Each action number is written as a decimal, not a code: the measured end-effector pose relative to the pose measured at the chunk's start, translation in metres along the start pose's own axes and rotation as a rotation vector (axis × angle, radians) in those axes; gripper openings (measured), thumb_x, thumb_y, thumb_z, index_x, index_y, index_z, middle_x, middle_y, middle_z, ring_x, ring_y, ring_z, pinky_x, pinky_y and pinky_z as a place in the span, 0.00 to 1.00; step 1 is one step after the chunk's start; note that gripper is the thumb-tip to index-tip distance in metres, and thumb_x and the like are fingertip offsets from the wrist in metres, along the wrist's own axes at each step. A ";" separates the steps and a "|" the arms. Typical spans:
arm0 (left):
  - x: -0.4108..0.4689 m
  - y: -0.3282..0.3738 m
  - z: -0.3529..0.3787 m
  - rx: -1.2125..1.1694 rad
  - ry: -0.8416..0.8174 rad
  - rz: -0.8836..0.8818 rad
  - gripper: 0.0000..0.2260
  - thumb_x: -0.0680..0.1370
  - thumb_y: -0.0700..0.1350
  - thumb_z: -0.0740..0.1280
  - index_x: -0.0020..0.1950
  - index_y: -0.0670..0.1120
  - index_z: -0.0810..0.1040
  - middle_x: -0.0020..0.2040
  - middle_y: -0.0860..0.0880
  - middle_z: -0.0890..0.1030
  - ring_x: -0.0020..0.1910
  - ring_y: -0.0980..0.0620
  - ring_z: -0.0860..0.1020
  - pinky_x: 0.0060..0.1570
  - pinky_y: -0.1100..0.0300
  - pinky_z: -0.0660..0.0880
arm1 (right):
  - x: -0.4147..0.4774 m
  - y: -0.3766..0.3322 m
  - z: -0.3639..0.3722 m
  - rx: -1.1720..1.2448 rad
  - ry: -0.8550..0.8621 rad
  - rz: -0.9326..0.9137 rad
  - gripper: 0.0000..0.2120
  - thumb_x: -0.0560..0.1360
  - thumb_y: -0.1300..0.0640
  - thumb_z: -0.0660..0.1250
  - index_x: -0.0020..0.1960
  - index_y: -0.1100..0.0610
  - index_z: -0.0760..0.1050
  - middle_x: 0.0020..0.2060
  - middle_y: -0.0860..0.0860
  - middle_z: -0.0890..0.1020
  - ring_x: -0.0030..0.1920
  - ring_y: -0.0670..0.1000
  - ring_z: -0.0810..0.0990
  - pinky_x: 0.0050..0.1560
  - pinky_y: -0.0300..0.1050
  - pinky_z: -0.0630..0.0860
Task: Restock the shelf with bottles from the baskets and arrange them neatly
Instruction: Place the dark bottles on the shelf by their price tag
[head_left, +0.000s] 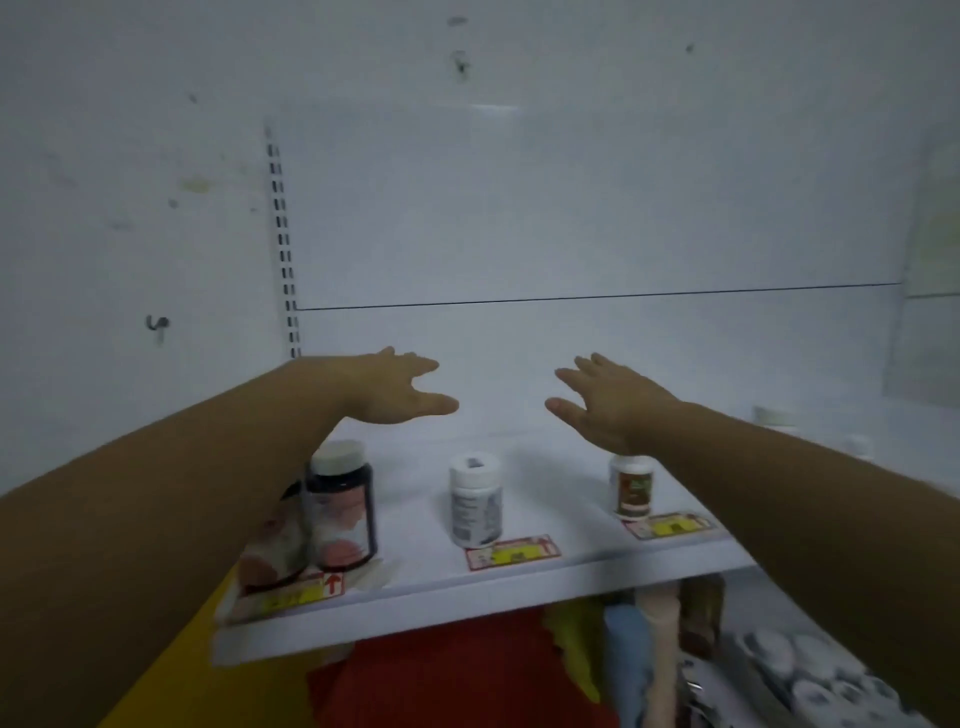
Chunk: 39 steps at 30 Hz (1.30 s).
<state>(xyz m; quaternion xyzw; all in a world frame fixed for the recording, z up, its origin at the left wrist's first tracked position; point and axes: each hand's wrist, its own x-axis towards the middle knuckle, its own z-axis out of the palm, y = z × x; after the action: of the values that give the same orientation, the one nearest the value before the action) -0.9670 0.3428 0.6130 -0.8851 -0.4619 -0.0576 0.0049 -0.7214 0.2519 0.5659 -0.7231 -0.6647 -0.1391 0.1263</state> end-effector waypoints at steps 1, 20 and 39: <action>0.006 0.028 0.006 0.008 -0.002 0.026 0.35 0.74 0.68 0.55 0.77 0.55 0.50 0.79 0.51 0.48 0.77 0.50 0.43 0.75 0.45 0.44 | -0.015 0.019 -0.001 -0.039 -0.009 0.018 0.30 0.79 0.39 0.47 0.76 0.53 0.51 0.77 0.55 0.53 0.77 0.54 0.48 0.74 0.54 0.49; 0.054 0.481 0.138 -0.246 -0.077 0.678 0.32 0.76 0.64 0.57 0.76 0.51 0.55 0.77 0.49 0.60 0.73 0.48 0.63 0.68 0.56 0.60 | -0.295 0.333 -0.007 -0.094 -0.220 0.423 0.32 0.78 0.37 0.51 0.76 0.53 0.52 0.77 0.56 0.53 0.77 0.55 0.48 0.74 0.53 0.51; 0.213 0.565 0.358 -0.404 -0.449 0.597 0.20 0.76 0.49 0.65 0.66 0.43 0.70 0.63 0.45 0.75 0.60 0.45 0.75 0.61 0.52 0.71 | -0.275 0.509 0.164 0.072 -0.457 0.490 0.31 0.78 0.42 0.57 0.76 0.56 0.55 0.75 0.56 0.59 0.75 0.55 0.56 0.71 0.51 0.58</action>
<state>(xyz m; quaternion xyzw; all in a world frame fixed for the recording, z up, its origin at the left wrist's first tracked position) -0.3489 0.2151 0.3058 -0.9537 -0.1541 0.0513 -0.2531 -0.2298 0.0146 0.3129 -0.8689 -0.4868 0.0847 0.0291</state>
